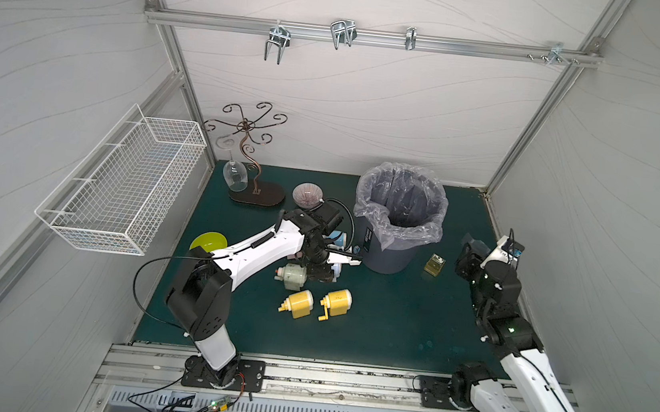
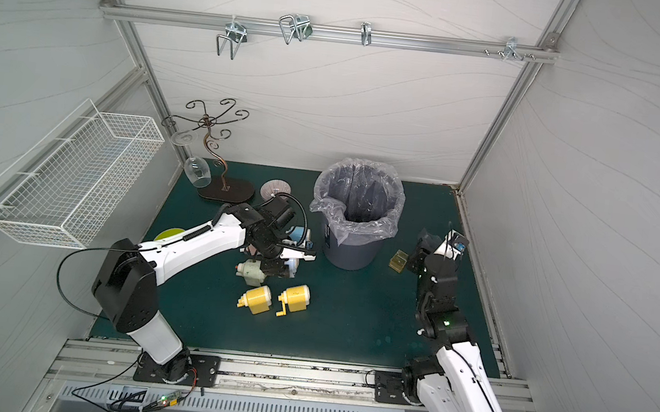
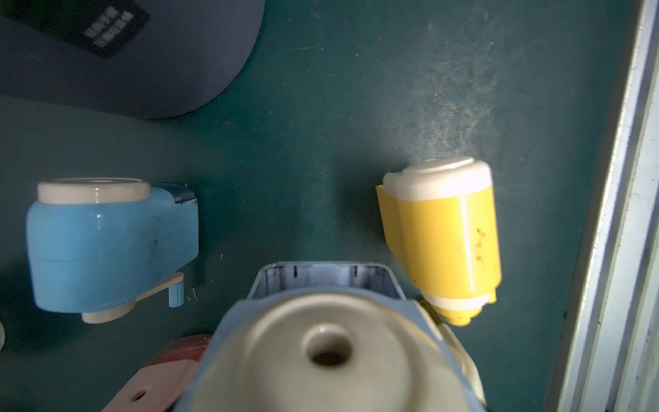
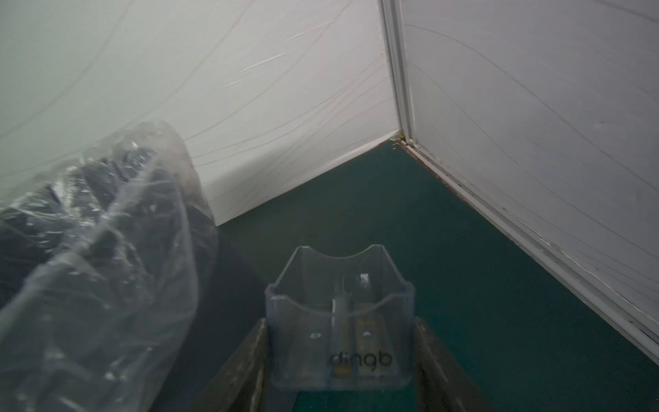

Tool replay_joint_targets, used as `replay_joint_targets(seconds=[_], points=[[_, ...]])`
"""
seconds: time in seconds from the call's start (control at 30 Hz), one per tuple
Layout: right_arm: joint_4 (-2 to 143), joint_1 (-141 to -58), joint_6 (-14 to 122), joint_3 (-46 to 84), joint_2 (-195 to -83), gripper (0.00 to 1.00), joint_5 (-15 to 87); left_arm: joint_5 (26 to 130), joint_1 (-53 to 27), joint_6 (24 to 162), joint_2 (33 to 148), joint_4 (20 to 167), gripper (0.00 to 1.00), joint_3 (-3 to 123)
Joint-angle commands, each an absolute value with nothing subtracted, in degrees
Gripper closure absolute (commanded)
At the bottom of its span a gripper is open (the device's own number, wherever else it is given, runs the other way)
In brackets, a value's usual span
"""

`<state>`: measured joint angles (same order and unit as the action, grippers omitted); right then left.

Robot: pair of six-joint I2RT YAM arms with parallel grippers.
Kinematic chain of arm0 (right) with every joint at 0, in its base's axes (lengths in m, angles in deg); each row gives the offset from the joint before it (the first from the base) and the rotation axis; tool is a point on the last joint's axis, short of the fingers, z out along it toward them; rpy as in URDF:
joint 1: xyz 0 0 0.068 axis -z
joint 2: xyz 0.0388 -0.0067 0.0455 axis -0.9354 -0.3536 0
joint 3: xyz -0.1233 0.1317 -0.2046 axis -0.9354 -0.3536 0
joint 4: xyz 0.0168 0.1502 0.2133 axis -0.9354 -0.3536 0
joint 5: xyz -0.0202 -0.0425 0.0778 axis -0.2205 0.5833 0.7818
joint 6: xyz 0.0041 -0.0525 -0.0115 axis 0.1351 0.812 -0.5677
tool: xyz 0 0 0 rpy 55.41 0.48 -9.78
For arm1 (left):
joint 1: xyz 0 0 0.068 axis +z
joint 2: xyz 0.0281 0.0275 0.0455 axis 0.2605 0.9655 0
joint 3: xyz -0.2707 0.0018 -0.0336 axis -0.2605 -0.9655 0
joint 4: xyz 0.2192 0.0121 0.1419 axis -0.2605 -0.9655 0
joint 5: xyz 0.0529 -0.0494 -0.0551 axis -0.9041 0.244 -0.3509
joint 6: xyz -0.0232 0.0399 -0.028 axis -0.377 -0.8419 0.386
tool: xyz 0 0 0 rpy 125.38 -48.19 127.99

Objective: Take out the pencil sharpener tray and clean the shavings
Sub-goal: Place the container at the center of the board.

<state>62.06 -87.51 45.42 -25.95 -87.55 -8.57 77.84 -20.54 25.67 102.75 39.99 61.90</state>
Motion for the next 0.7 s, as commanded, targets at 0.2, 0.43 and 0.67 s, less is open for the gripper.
replay_joint_targets(seconds=[0.2, 0.43, 0.67], points=[[58.81, -89.27, 35.64, -30.71, -87.7, 1.0, -25.47, 74.08, -20.41, 29.66, 109.09, 47.39, 1.0, 62.21], [54.4, -88.64, 28.36, -31.23, -93.91, 1.0, -26.17, 73.91, -20.57, 31.85, 114.19, 46.75, 1.0, 64.92], [57.41, -85.08, 24.58, -34.09, -98.59, 1.0, -22.73, 73.13, -20.76, 32.02, 116.46, 47.04, 0.83, 65.12]])
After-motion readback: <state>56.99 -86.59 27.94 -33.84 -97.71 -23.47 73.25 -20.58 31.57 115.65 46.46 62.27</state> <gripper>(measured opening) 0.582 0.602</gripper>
